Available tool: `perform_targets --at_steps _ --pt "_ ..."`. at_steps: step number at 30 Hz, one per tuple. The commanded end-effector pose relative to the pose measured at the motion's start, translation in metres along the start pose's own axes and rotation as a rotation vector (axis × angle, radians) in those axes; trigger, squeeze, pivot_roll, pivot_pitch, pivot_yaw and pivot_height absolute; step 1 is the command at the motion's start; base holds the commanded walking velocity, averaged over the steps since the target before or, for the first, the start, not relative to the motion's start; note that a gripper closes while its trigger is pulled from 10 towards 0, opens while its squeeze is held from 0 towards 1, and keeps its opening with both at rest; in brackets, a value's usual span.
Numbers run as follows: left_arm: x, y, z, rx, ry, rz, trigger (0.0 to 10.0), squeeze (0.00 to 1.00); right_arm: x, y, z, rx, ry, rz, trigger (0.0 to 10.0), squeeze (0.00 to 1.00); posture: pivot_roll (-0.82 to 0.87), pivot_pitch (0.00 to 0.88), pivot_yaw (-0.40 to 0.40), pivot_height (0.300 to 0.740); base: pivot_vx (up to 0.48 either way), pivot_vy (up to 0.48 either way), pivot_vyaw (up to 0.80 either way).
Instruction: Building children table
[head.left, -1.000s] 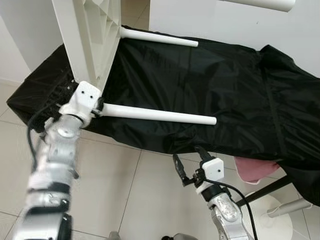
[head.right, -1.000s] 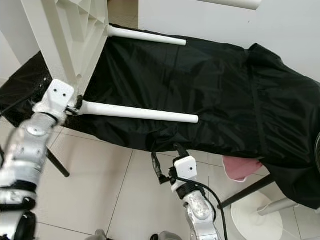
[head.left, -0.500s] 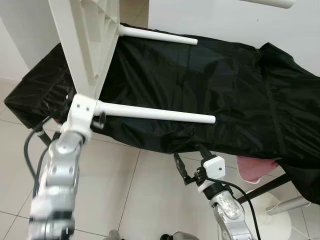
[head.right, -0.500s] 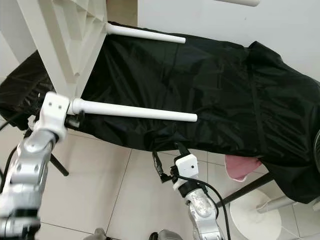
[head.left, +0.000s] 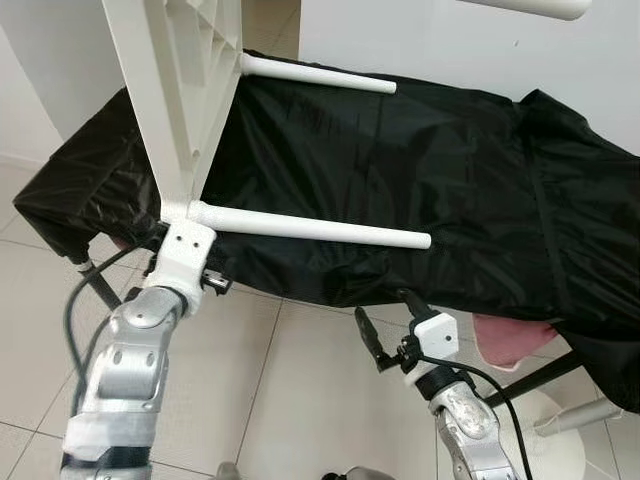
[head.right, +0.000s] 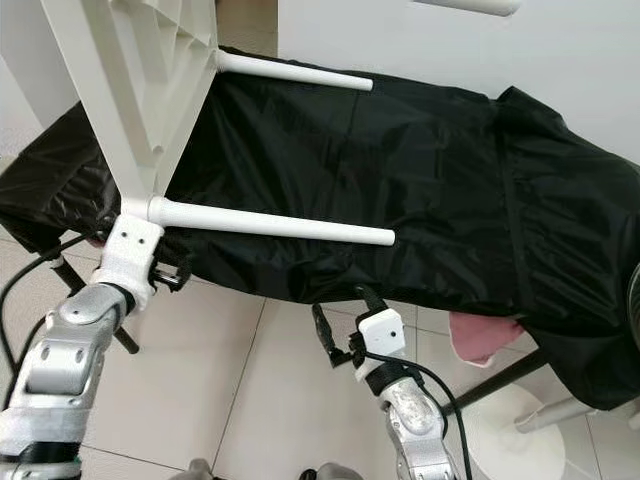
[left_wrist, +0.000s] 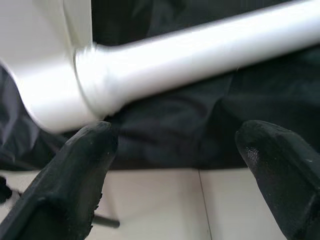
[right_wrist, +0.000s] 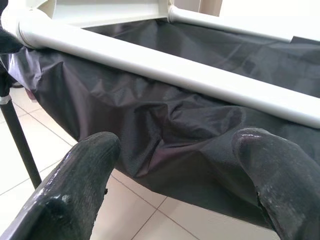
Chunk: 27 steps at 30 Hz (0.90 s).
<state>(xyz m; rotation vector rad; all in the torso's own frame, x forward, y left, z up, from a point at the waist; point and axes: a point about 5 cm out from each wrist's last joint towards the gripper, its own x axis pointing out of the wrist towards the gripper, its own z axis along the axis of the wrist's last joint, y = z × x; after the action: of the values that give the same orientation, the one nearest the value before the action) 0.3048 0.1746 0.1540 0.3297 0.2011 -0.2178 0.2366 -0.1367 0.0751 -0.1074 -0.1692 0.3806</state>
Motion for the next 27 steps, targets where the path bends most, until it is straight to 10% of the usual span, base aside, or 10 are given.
perform_targets --at_steps 1,27 --pt "0.002 -0.001 -0.001 0.011 0.005 -0.013 10.0 0.00 -0.003 -0.004 -0.004 0.006 0.023 -0.019 10.0 0.00 0.02 0.010 -0.087 0.740 0.000 0.000 0.00" --pt "0.050 0.043 0.040 0.251 -0.151 0.231 10.0 0.00 -0.009 -0.002 -0.003 0.016 0.022 -0.073 10.0 0.00 -0.03 0.026 -0.050 0.740 0.000 0.000 0.00"
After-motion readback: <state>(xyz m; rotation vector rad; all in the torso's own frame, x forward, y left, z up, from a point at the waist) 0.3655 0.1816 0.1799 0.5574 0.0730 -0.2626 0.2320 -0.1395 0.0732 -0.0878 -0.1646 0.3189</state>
